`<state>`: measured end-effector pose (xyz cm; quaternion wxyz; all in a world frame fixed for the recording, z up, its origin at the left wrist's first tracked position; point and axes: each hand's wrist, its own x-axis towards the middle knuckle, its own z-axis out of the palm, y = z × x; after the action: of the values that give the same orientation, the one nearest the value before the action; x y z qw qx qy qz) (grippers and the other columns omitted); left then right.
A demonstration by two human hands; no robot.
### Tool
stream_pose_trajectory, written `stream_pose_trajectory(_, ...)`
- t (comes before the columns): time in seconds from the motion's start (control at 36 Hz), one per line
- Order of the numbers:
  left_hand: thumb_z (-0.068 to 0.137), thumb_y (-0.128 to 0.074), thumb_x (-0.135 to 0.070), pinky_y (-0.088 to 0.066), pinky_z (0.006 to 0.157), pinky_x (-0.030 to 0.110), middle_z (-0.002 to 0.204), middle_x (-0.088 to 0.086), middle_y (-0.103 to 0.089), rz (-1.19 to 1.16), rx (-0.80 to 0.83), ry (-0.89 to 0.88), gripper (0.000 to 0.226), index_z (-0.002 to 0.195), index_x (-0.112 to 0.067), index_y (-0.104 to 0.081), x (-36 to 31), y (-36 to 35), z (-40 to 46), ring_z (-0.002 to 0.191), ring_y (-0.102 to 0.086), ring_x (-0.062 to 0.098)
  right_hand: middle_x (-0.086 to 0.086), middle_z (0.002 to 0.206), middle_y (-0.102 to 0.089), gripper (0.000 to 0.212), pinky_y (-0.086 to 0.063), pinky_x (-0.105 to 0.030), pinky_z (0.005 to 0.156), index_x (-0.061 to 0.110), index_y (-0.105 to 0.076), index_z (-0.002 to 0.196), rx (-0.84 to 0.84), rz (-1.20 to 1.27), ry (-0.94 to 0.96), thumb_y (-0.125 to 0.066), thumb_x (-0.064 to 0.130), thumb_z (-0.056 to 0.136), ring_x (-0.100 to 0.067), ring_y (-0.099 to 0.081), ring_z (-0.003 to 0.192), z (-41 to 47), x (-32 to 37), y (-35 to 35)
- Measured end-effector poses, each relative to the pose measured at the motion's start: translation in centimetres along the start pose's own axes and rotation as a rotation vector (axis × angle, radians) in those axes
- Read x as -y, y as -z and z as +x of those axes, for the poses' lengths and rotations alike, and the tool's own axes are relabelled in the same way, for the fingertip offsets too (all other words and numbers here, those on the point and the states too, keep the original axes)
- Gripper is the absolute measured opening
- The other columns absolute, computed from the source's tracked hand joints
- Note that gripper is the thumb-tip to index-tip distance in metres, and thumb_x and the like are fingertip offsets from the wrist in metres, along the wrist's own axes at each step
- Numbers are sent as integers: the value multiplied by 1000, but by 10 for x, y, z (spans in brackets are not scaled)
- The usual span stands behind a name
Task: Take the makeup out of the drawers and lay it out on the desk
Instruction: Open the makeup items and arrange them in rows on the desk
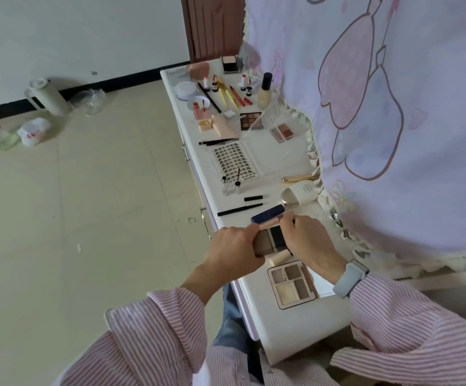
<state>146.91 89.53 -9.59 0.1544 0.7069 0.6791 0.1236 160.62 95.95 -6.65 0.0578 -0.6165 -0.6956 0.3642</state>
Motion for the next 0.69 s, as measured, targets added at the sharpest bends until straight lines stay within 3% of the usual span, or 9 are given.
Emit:
stream_pose_trajectory(0.06, 80, -56, -27, -33, 62, 24, 84, 1, -64, -16, 19, 7, 29, 106, -15, -53, 2, 3, 1, 67, -48, 18, -17, 79, -59, 32, -25, -26, 45, -1, -43, 115, 9, -37, 9, -52, -7, 84, -27, -46, 55, 5, 1, -2)
stream_pose_trajectory(0.11, 79, -56, -28, -32, 62, 23, 83, 1, -63, -6, 22, 2, 30, 107, -17, -53, 3, 6, 3, 67, -46, 18, -9, 69, -49, 11, -23, -23, 48, 11, -44, 91, -43, -81, 81, -35, 5, 95, -23, -38, 56, 4, 1, -8)
stream_pose_trajectory(0.19, 79, -56, -26, -31, 58, 24, 81, 0, -63, 22, -57, 19, 25, 103, -17, -52, 2, 5, 2, 64, -48, 19, -3, 56, -42, 42, -25, -28, 50, 10, -36, 58, -40, -76, 79, -26, 18, 98, -18, -39, 54, 9, 0, -11)
stream_pose_trajectory(0.33, 46, -75, -14, -5, 42, 11, 44, -4, -45, 62, -200, 61, 31, 68, -12, -53, -2, -4, -1, 34, -27, 13, -3, 60, -32, 37, -28, -32, 54, 14, -20, 60, 17, 14, -40, -24, 5, 96, -21, -40, 63, 15, 10, -6)
stream_pose_trajectory(0.44, 59, -73, -19, -17, 41, 17, 55, -2, -54, 54, -155, 107, 30, 82, -12, -55, 0, -8, -1, 43, -34, 15, 0, 65, -30, 34, -32, -28, 53, 18, -26, 64, 66, 46, -17, -26, 10, 97, -22, -43, 70, 19, 13, -8)
stream_pose_trajectory(0.5, 77, -58, -26, -29, 53, 24, 76, 0, -62, 57, -41, 95, 25, 99, -15, -52, 4, -6, 0, 59, -42, 17, -7, 54, -36, 24, -30, -29, 43, 12, -42, 69, 179, 67, -31, -59, -1, 79, -22, -46, 52, 22, 9, -7)
stream_pose_trajectory(0.58, 82, -53, -30, -33, 62, 24, 81, -1, -60, 35, 59, 63, 24, 103, -19, -50, 8, 1, 1, 66, -45, 17, -14, 35, -41, 44, -13, -14, 35, -6, -56, 61, 17, -145, 230, -85, -11, 27, -24, -37, 21, 23, -17, -29)
stream_pose_trajectory(0.64, 81, -54, -29, -33, 60, 23, 79, -3, -59, 42, 45, 79, 22, 101, -19, -50, 9, -2, 1, 64, -44, 16, -17, 46, -42, 33, -22, -22, 36, -6, -58, 79, 13, -124, 46, -80, -5, 55, -25, -40, 32, 26, -15, -26)
stream_pose_trajectory(0.69, 71, -66, -25, -26, 47, 20, 65, -4, -58, 127, -44, 79, 24, 88, -16, -54, 9, -9, -1, 51, -40, 13, -13, 68, -44, 11, -36, -30, 55, 11, -45, 101, 143, 36, -170, -43, 15, 91, -23, -44, 56, 26, -3, -24)
